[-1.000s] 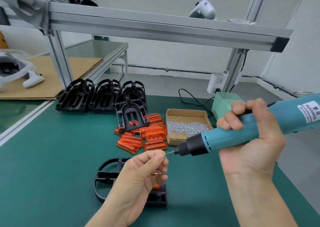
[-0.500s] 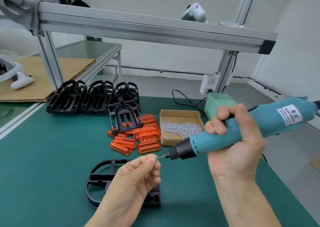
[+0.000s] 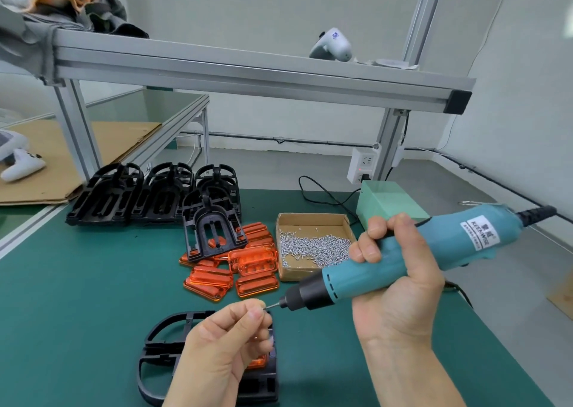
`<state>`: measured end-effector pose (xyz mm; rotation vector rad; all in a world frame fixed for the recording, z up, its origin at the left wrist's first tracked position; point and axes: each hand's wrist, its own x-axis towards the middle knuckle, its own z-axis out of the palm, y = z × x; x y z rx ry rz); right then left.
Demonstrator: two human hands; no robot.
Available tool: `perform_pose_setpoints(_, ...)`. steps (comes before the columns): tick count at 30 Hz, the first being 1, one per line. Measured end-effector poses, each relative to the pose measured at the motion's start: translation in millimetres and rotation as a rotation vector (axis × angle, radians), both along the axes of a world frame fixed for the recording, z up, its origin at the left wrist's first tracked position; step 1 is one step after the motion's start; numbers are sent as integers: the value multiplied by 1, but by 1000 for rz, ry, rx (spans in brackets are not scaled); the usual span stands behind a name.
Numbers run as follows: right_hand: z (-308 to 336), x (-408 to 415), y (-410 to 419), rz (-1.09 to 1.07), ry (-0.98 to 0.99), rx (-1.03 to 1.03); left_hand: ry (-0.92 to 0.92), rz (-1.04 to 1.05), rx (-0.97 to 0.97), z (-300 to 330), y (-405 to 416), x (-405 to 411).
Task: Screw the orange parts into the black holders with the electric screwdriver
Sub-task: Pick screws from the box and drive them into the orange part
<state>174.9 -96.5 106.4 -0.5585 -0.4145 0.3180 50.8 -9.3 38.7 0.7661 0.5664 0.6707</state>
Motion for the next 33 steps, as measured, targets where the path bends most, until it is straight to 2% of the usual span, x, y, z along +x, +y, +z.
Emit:
perform_pose_setpoints(5,-1,-1,3,15,-19,-2,6,-11,-56,-4,3,1)
perform_pose_setpoints(13,-4,-5,4,94,-158,-8,-49,-43,-111,-6,4,-2)
perform_pose_setpoints(33,-6,-11,9,80,-149,-6,-73,-12,35,-6,-2,-12)
